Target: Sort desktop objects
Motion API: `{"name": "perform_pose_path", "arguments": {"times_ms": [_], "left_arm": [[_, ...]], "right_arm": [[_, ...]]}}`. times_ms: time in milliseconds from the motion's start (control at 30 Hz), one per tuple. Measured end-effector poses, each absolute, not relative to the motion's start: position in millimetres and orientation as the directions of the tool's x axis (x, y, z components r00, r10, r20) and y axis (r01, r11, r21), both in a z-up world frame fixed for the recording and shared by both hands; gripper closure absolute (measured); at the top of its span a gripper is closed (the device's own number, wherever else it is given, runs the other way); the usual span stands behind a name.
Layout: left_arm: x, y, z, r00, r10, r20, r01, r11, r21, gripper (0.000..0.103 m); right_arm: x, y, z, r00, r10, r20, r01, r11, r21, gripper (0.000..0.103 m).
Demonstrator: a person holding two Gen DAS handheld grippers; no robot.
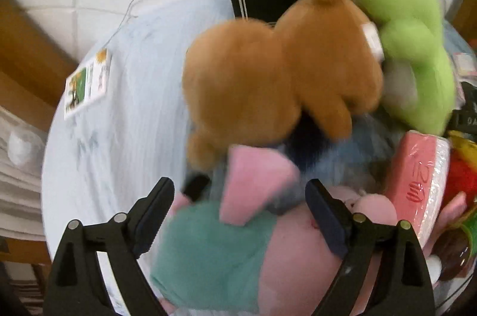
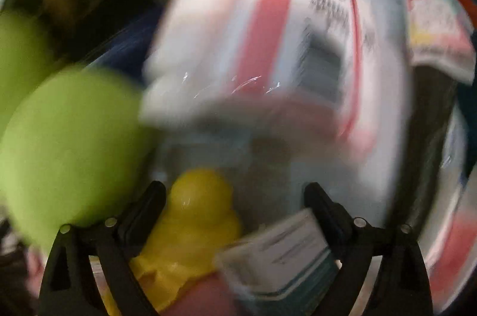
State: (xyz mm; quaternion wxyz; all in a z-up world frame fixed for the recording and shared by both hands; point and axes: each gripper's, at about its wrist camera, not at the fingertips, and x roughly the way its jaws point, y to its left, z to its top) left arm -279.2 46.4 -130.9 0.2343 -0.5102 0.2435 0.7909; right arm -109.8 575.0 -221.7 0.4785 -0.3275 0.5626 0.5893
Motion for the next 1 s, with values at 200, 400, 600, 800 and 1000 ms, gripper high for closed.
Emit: {"name": "perform_pose_path", "arguments": {"times_ms": [200, 400, 600, 800, 1000], "left_arm": [[-229, 11, -79, -0.439, 0.273, -0.856, -0.634, -0.769, 0.08, 0.013], [-179, 14, -56, -0.42, 0.374, -0.827, -0.692, -0.721, 0.025, 0.013], [-148, 29, -75, -0.377, 0.373, -0.848, -0.748, -0.662, 0.042, 0.013], [-113, 19, -76, -0.412, 0.341, -0.845, -0.743, -0.663, 0.095, 0.013], [-96, 3, -103, -0.324, 0.302, -0.897, -0.735, -0.677, 0.037, 0.013]], "right_arm": [[-129, 500, -185, -0.437, 0.298, -0.849, -0.895, -0.05, 0.443, 0.003], [-104, 428, -125, -0.373, 0.449, -0.812, -0.924, -0.103, 0.368, 0.0], [-85, 403, -104, -0.278, 0.43, -0.859, -0.96, -0.093, 0.264, 0.0], [-75, 370, -99, -0.211, 0.387, -0.897, -0.977, -0.101, 0.186, 0.0], [-63, 337, -132, -0.2, 0.34, -0.919, -0.98, -0.082, 0.183, 0.0]]}}
